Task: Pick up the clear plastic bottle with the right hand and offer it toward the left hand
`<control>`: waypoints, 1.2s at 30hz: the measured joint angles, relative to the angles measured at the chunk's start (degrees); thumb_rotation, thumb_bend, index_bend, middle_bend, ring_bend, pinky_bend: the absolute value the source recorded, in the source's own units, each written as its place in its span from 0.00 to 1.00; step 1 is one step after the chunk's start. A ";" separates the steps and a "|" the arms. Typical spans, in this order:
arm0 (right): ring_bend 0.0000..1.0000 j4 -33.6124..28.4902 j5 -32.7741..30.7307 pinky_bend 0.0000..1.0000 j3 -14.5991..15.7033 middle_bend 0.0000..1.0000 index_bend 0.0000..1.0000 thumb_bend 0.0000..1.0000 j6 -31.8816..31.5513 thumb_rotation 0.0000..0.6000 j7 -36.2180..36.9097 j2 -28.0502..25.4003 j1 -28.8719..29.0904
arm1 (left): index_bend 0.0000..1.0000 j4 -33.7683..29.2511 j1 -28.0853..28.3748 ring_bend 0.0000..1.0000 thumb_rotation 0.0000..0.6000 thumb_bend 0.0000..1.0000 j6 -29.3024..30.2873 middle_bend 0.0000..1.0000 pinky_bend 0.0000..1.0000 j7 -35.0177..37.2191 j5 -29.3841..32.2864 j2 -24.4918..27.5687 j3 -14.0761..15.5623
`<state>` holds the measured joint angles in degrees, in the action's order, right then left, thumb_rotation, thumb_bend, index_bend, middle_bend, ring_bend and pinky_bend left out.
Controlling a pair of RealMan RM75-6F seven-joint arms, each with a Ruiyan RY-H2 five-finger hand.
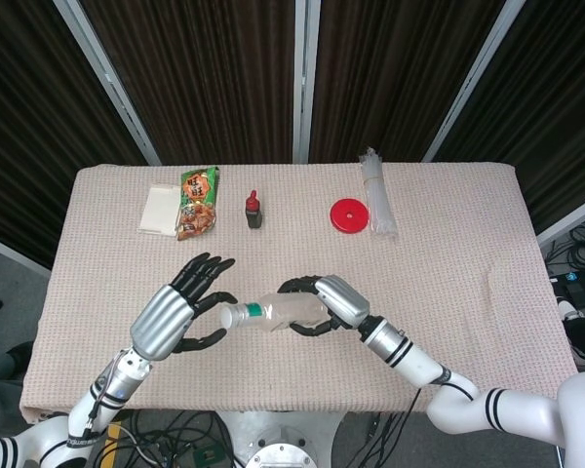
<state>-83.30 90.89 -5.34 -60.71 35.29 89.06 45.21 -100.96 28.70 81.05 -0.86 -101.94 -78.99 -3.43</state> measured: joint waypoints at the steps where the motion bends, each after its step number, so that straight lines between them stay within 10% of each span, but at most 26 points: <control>1: 0.36 -0.01 0.02 0.49 0.00 0.51 0.57 0.46 0.00 1.00 0.02 0.00 0.02 | 0.37 -0.02 0.04 0.00 1.00 0.26 -0.07 0.02 0.00 0.03 -0.02 0.02 -0.01; 36: 0.36 -0.09 0.08 0.50 0.55 0.52 0.59 0.46 -0.68 1.00 -2.98 -2.70 -0.77 | 0.47 3.10 -1.03 0.00 1.00 0.35 2.45 0.09 0.00 2.35 0.50 0.80 -0.92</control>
<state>-83.39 90.97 -4.78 -61.38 32.31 86.37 44.44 -97.86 27.67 83.50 1.49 -101.44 -78.18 -4.36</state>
